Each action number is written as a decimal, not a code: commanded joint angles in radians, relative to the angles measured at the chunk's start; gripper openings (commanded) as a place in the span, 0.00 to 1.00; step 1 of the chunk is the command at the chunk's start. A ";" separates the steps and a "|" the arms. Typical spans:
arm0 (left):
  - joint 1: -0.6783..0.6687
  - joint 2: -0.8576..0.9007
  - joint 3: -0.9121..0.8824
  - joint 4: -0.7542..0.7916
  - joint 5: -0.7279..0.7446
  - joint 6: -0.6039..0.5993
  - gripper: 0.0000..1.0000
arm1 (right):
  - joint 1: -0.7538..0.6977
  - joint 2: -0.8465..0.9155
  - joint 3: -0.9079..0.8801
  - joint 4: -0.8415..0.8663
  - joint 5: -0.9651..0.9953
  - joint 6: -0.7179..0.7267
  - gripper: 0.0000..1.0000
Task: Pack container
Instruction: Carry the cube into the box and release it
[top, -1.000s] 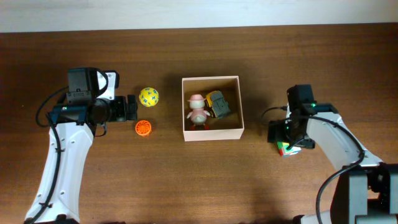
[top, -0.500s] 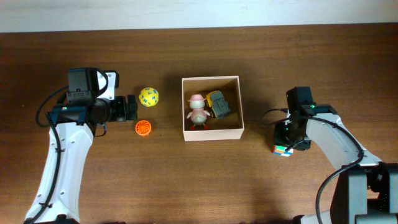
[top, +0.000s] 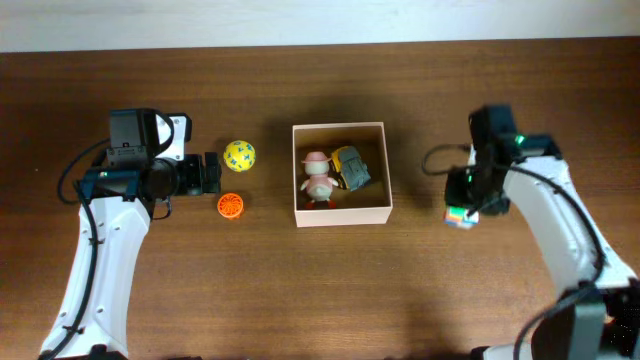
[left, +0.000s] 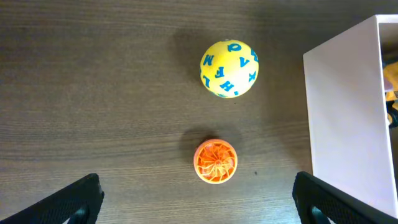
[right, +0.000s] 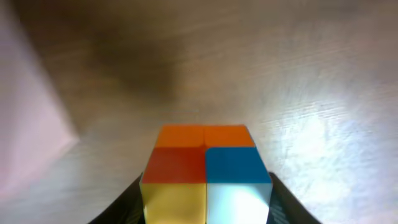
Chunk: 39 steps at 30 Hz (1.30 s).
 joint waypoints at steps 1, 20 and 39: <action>0.003 0.000 0.016 0.000 0.014 -0.010 0.99 | 0.082 -0.074 0.172 -0.058 -0.057 0.009 0.37; 0.003 0.000 0.016 0.000 0.014 -0.010 0.99 | 0.467 0.159 0.200 0.199 0.116 0.090 0.38; 0.003 0.000 0.016 0.000 0.014 -0.010 0.99 | 0.475 0.217 0.235 0.139 0.128 0.110 0.67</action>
